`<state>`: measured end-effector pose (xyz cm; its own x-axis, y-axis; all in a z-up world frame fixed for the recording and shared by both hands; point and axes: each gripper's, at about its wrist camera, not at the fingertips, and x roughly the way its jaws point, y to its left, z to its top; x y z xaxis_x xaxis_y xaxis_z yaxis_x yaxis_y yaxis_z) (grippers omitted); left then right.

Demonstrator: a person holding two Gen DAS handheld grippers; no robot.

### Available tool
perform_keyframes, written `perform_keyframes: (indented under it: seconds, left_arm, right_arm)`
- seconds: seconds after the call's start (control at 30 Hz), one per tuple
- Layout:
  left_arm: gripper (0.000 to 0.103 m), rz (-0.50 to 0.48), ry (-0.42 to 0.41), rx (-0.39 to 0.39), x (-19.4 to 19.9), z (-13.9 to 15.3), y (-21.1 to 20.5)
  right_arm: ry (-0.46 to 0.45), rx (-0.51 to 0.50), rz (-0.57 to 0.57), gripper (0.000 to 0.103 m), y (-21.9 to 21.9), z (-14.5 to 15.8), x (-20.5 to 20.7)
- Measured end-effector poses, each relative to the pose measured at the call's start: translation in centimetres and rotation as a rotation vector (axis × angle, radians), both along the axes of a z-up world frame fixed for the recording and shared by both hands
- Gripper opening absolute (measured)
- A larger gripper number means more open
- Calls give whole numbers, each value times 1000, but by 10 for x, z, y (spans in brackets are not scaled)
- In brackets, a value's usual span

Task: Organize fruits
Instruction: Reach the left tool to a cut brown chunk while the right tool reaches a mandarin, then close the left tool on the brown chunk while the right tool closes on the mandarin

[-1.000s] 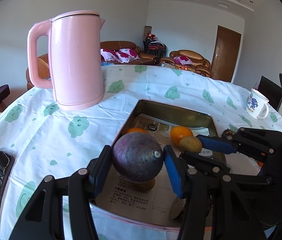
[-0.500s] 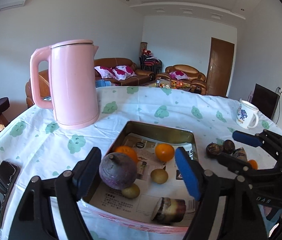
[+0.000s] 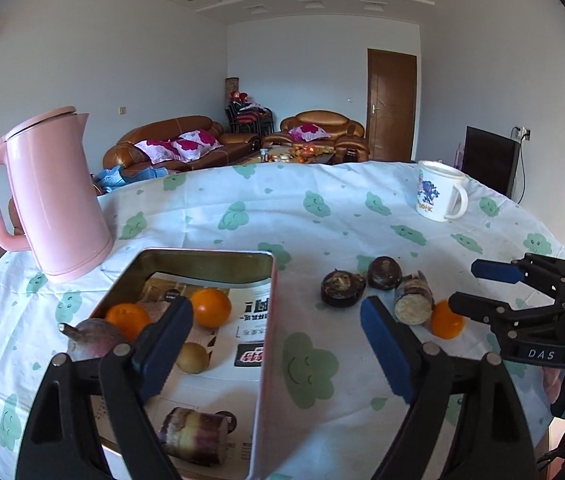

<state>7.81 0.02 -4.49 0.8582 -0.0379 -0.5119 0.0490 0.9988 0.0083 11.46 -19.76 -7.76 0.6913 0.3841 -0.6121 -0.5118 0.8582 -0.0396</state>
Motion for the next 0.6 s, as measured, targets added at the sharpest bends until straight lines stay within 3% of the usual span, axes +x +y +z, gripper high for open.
perform_keyframes:
  seconds: [0.27, 0.4, 0.6]
  left_arm:
    - [89, -28, 3, 34, 10, 0, -19]
    - [89, -46, 8, 44, 15, -2, -27]
    - [89, -80, 26, 48, 24, -4, -41]
  right_arm:
    - [107, -46, 47, 60, 10, -15, 8]
    - [172, -77, 40, 41, 11, -25, 17]
    - [122, -78, 5, 40, 2, -18, 14]
